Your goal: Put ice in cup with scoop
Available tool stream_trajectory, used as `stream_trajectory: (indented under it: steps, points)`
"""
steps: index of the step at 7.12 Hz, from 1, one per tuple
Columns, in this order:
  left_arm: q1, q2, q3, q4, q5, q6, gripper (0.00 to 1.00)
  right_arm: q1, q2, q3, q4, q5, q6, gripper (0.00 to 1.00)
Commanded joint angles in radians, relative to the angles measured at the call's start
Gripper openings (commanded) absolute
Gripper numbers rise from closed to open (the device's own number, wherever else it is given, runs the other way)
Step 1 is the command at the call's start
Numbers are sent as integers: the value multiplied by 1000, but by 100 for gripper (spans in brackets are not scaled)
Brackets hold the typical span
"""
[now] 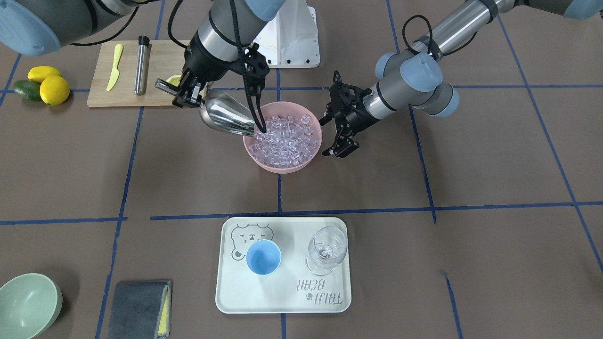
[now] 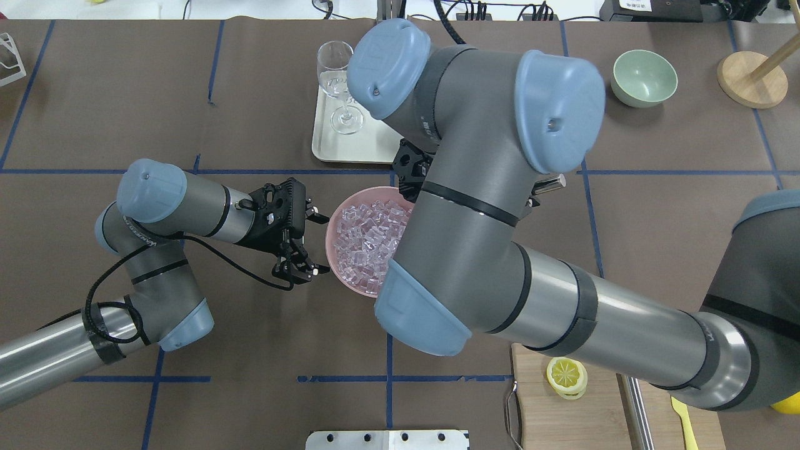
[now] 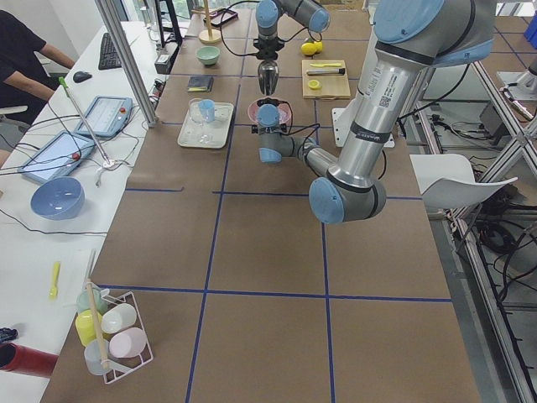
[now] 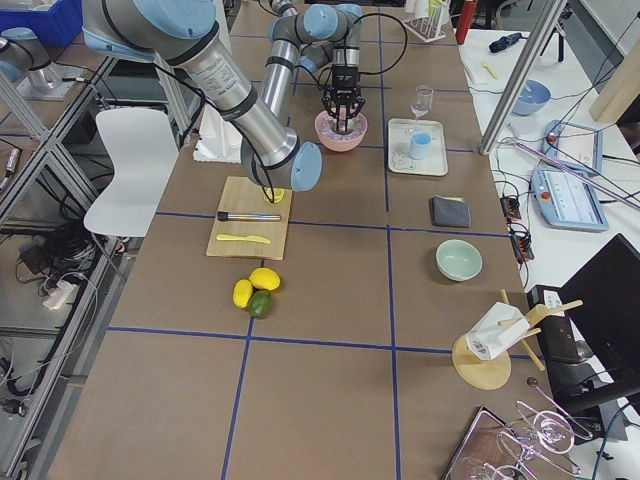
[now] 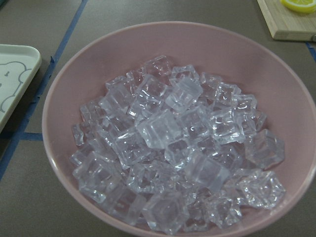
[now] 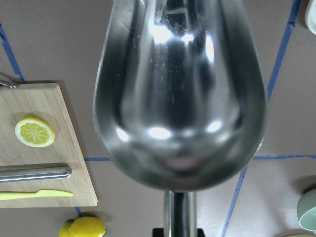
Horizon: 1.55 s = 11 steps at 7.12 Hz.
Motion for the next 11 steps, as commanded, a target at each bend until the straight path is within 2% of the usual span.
stream_trajectory:
  steps: [1, 3, 5, 11]
  points:
    - [0, 1, 0, -1, 0, -1, 99, -25, 16, -36, -4, -29, -2, 0]
    - [6, 2, 0, -24, 0, -1, 99, -31, 23, -91, -5, -61, -21, 0]
    - [9, 1, 0, -26, 0, -2, 99, -32, 74, -184, -5, -83, -47, 0]
    - [9, 2, 2, -26, 0, -1, 99, -88, 74, -198, 2, -114, -41, 0]
